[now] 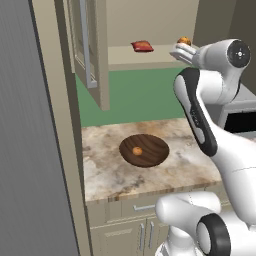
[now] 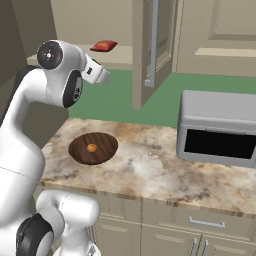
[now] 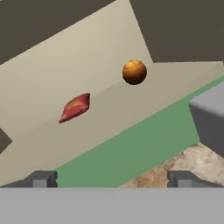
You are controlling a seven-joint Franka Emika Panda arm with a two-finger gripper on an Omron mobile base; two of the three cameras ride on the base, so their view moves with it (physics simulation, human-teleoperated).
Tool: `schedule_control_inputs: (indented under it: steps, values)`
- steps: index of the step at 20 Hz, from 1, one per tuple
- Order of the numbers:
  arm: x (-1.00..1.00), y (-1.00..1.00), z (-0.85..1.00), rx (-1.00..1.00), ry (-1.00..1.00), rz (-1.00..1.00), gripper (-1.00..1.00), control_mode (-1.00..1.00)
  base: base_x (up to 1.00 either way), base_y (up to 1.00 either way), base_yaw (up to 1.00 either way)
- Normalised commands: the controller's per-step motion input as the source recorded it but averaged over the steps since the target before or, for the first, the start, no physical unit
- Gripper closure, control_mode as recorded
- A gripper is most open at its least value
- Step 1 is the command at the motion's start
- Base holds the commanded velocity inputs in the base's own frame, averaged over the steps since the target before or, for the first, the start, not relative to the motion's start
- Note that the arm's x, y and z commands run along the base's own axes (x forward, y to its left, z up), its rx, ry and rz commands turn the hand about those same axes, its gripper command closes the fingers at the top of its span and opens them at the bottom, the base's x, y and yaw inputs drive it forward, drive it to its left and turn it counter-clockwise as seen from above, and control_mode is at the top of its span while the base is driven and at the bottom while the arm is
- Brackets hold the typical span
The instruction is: Open the cabinet. Pick the tangerine and orange from the cabinet and place them into the bowl. Then close the cabinet.
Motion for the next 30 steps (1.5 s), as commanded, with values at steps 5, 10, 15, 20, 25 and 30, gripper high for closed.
schedule_control_inputs:
  steps: [5,10,15,20,25,30]
  values:
    - [-0.01,0.00,0.04,-0.14,-0.04,0.12,-1.00,-1.00,0.00,0.00,0.00]
    - [0.00,0.04,-0.02,-0.14,-0.05,0.08,-1.00,-1.00,0.00,0.00,0.00]
    - [0.00,-0.06,0.00,0.00,0.00,-0.01,-1.00,-1.00,0.00,0.00,0.00]
    - [0.01,-0.33,0.02,0.01,0.00,-0.11,-1.00,-1.00,0.00,0.00,0.00]
    - [0.00,-0.29,0.12,0.00,0.01,-0.17,-1.00,-1.00,0.00,0.00,0.00]
    - [0.14,-0.19,0.17,0.00,0.01,-0.13,-1.00,-1.00,0.00,0.00,0.00]
